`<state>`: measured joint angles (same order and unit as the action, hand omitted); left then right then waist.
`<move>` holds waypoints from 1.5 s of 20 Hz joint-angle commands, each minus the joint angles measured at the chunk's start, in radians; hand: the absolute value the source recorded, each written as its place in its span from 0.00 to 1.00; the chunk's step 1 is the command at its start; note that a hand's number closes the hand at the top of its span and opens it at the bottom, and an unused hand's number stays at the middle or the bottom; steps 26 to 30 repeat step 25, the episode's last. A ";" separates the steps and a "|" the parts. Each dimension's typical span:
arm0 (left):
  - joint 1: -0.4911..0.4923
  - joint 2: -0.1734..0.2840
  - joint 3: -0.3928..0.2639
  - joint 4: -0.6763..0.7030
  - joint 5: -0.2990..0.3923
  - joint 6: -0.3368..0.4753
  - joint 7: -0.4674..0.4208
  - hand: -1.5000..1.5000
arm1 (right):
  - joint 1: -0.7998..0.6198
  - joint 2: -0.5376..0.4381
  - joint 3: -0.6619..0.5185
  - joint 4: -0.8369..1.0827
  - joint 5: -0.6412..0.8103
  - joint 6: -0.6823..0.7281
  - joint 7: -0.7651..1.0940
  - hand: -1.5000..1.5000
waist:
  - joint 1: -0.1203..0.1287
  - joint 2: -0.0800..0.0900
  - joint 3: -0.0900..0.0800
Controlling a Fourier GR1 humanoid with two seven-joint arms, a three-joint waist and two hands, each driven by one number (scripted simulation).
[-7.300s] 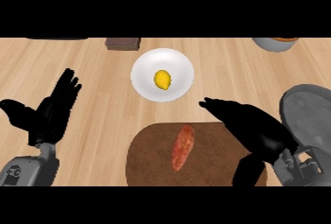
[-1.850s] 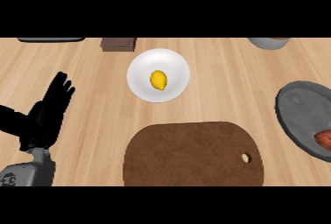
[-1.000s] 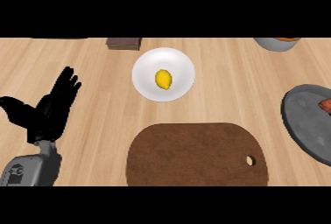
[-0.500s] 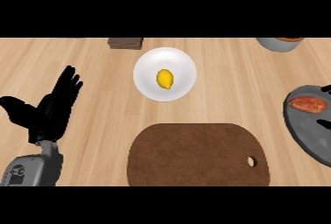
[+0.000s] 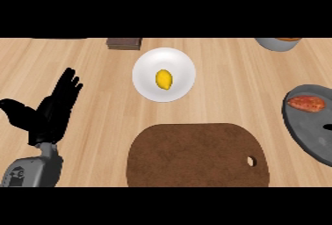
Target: Pick the sweet potato from the cutting board and place it in the pan
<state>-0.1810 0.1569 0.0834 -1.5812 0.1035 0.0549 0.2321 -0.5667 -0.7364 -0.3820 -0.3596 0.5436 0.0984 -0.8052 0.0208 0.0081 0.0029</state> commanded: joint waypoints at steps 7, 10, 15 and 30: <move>-0.039 -0.001 0.021 0.042 0.000 0.010 -0.013 0.50 | 0.024 -0.206 -0.190 0.175 -0.212 0.444 -0.097 0.00 | -0.018 0.005 0.002; -0.001 -0.019 0.002 0.016 -0.022 0.031 -0.018 0.50 | 0.081 -0.275 -0.211 0.186 -0.244 0.571 -0.143 0.00 | -0.026 0.001 0.004; 0.013 -0.004 0.009 -0.033 -0.013 0.030 0.019 0.50 | 0.150 -0.294 -0.203 0.175 -0.268 0.717 -0.162 0.00 | -0.038 -0.009 0.007; 0.031 0.004 0.027 0.003 0.003 0.005 -0.011 0.50 | 0.226 -0.344 -0.216 0.113 -0.336 0.718 -0.155 0.00 | -0.031 -0.004 0.007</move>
